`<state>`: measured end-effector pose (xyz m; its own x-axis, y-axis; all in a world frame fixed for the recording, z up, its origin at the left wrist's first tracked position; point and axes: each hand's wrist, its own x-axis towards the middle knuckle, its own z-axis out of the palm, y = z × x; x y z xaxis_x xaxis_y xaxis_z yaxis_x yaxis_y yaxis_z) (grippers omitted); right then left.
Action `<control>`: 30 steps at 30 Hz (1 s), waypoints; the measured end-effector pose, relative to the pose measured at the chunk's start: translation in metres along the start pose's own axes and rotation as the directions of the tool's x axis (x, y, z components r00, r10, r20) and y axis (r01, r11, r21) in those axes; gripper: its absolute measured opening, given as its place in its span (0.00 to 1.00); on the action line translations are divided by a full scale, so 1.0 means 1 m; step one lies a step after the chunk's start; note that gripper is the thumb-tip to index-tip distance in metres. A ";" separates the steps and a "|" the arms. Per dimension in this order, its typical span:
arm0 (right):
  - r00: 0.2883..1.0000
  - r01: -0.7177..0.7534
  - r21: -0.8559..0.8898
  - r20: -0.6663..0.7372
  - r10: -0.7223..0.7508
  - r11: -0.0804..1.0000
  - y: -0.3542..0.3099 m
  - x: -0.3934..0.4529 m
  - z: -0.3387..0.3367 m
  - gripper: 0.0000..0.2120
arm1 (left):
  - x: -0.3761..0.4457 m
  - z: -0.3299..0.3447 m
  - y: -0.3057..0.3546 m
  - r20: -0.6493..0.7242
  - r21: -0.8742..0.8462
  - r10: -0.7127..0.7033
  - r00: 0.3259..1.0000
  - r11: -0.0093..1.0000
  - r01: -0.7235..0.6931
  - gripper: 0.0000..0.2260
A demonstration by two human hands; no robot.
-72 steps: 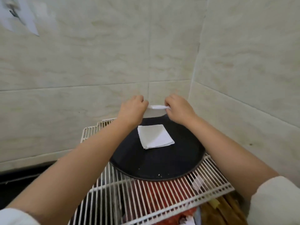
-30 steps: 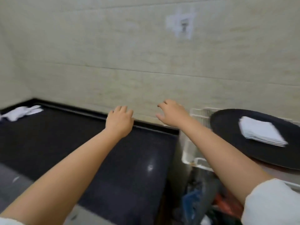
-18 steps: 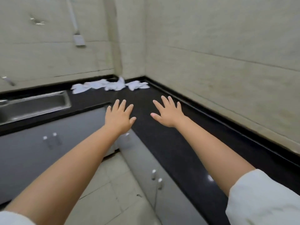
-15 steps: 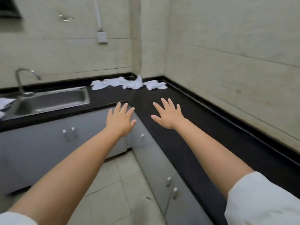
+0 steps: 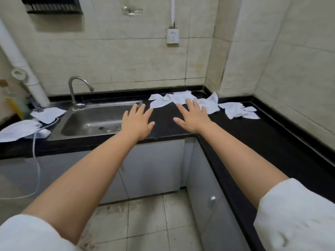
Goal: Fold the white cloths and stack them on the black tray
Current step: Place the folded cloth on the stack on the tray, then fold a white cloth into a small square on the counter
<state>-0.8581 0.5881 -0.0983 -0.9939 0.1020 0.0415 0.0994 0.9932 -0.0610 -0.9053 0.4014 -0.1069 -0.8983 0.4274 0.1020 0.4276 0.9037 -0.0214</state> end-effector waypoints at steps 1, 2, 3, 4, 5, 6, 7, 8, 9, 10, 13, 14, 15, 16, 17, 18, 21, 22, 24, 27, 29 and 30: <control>1.000 0.009 -0.005 0.007 -0.009 1.000 0.001 0.021 0.003 0.28 | 0.019 0.004 -0.009 0.003 -0.003 -0.010 1.000 1.000 0.010 0.24; 1.000 0.012 -0.007 0.015 -0.011 1.000 0.003 0.041 0.008 0.28 | 0.038 0.010 -0.017 0.011 -0.004 -0.020 1.000 1.000 0.020 0.24; 1.000 0.009 -0.008 0.022 -0.009 1.000 0.005 0.061 0.014 0.28 | 0.058 0.017 -0.025 0.019 -0.001 -0.027 0.999 1.000 0.027 0.24; 1.000 0.002 -0.011 0.028 -0.002 1.000 0.008 0.082 0.021 0.28 | 0.080 0.025 -0.032 0.026 0.006 -0.029 0.999 1.000 0.029 0.24; 0.999 -0.008 -0.013 0.035 0.009 1.000 0.012 0.103 0.029 0.28 | 0.102 0.034 -0.039 0.034 0.010 -0.026 0.999 1.000 0.025 0.25; 0.999 -0.023 -0.015 0.045 0.024 1.000 0.017 0.124 0.037 0.28 | 0.126 0.043 -0.045 0.043 0.011 -0.017 0.999 1.000 0.016 0.25; 0.998 -0.043 -0.016 0.054 0.044 0.999 0.023 0.146 0.044 0.28 | 0.150 0.052 -0.049 0.054 0.010 -0.001 0.999 1.000 0.000 0.25; 0.996 -0.067 -0.014 0.058 0.068 0.998 0.029 0.168 0.051 0.28 | 0.177 0.060 -0.052 0.060 0.009 0.022 0.998 1.000 -0.022 0.25; 0.994 -0.094 -0.011 0.058 0.095 0.995 0.037 0.190 0.056 0.28 | 0.204 0.069 -0.054 0.064 0.008 0.048 0.997 0.999 -0.049 0.25; 0.990 -0.126 -0.008 0.057 0.126 0.992 0.045 0.212 0.060 0.28 | 0.231 0.076 -0.053 0.068 0.002 0.077 0.995 0.997 -0.078 0.25; 0.971 -0.229 0.006 0.070 0.228 0.973 0.077 0.265 0.068 0.27 | 0.311 0.094 -0.041 0.094 -0.019 0.177 0.980 0.984 -0.176 0.24; 0.962 -0.263 0.011 0.076 0.261 0.965 0.090 0.279 0.071 0.27 | 0.333 0.099 -0.033 0.105 -0.033 0.211 0.972 0.977 -0.209 0.24; 0.952 -0.299 0.021 0.070 0.297 0.954 0.103 0.290 0.073 0.27 | 0.354 0.103 -0.023 0.115 -0.053 0.248 0.962 0.969 -0.243 0.24; 0.940 -0.339 0.028 0.060 0.337 0.940 0.118 0.300 0.077 0.27 | 0.374 0.107 -0.012 0.126 -0.075 0.288 0.949 0.957 -0.281 0.24; 0.925 -0.378 0.029 0.054 0.376 0.925 0.133 0.307 0.080 0.27 | 0.391 0.112 0.001 0.136 -0.096 0.329 0.934 0.943 -0.318 0.24; 0.909 -0.414 0.025 0.059 0.412 0.910 0.148 0.311 0.085 0.27 | 0.407 0.118 0.014 0.143 -0.115 0.366 0.919 0.929 -0.352 0.24; 0.860 -0.502 0.017 0.111 0.497 0.865 0.190 0.323 0.105 0.26 | 0.447 0.141 0.055 0.154 -0.156 0.447 0.881 0.892 -0.425 0.24; 0.845 -0.525 0.017 0.132 0.518 0.851 0.204 0.328 0.112 0.26 | 0.458 0.151 0.068 0.159 -0.165 0.464 0.871 0.882 -0.440 0.24; 0.821 -0.556 0.027 0.176 0.543 0.831 0.230 0.341 0.128 0.26 | 0.478 0.170 0.093 0.195 -0.171 0.488 0.851 0.871 -0.460 0.24; 0.796 -0.581 0.054 0.244 0.553 0.812 0.267 0.364 0.157 0.26 | 0.501 0.198 0.128 0.262 -0.185 0.485 0.834 0.874 -0.450 0.24; 0.796 -0.574 0.048 0.265 0.544 0.817 0.285 0.381 0.177 0.26 | 0.515 0.216 0.149 0.280 -0.197 0.470 0.837 0.882 -0.429 0.24; 0.797 -0.569 0.048 0.276 0.537 0.821 0.292 0.388 0.189 0.26 | 0.521 0.226 0.159 0.293 -0.209 0.464 0.836 0.884 -0.418 0.24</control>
<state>-1.2235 0.9069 -0.2883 -0.7524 0.5987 -0.2747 0.6448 0.7546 -0.1215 -1.3283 0.7734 -0.2817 -0.5820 0.7839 -0.2164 0.7745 0.6154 0.1463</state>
